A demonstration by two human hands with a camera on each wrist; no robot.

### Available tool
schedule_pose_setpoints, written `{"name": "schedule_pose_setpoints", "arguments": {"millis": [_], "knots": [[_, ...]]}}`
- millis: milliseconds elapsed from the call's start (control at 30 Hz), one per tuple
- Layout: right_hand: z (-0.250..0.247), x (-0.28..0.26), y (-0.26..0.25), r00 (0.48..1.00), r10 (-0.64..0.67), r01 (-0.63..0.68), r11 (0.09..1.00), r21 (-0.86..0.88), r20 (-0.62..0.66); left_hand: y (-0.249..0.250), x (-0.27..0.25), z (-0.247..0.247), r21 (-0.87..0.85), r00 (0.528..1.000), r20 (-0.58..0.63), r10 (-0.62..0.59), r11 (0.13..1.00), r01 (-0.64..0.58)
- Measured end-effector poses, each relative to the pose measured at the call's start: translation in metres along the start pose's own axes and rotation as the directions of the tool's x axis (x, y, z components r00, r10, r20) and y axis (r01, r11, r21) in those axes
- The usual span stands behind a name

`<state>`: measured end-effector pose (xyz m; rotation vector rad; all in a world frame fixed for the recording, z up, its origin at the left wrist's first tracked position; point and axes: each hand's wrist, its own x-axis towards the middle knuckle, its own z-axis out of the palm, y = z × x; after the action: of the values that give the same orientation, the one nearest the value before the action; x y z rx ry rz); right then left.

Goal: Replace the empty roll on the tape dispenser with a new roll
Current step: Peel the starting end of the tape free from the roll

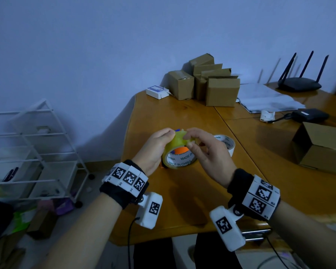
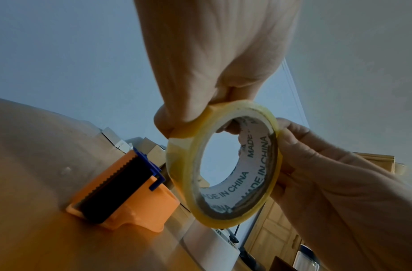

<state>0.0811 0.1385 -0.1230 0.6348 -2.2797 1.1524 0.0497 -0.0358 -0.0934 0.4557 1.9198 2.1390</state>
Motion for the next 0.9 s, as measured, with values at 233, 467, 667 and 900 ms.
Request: {"name": "schedule_pose_setpoints", "arguments": {"millis": [233,467,667,900], "knots": [[0.001,0.003,-0.007,0.998,-0.056,0.057,0.994,-0.089,0.01,0.0,0.001,-0.001,0.038,0.999,-0.024,-0.021,0.999,0.022],[-0.002,0.002,-0.005,0.996,-0.062,0.071,0.988,-0.138,0.069,-0.005,0.0,0.0,0.09,1.0,-0.017,-0.021,0.996,0.023],[-0.004,0.001,-0.004,0.993,-0.076,0.091,0.983,-0.162,0.095,-0.01,0.0,0.001,0.099,1.0,-0.01,-0.013,0.995,0.014],[-0.005,-0.001,0.0,0.993,-0.066,0.081,0.985,-0.15,0.102,-0.011,0.001,0.002,0.095,1.0,-0.008,-0.013,0.995,0.013]]}}
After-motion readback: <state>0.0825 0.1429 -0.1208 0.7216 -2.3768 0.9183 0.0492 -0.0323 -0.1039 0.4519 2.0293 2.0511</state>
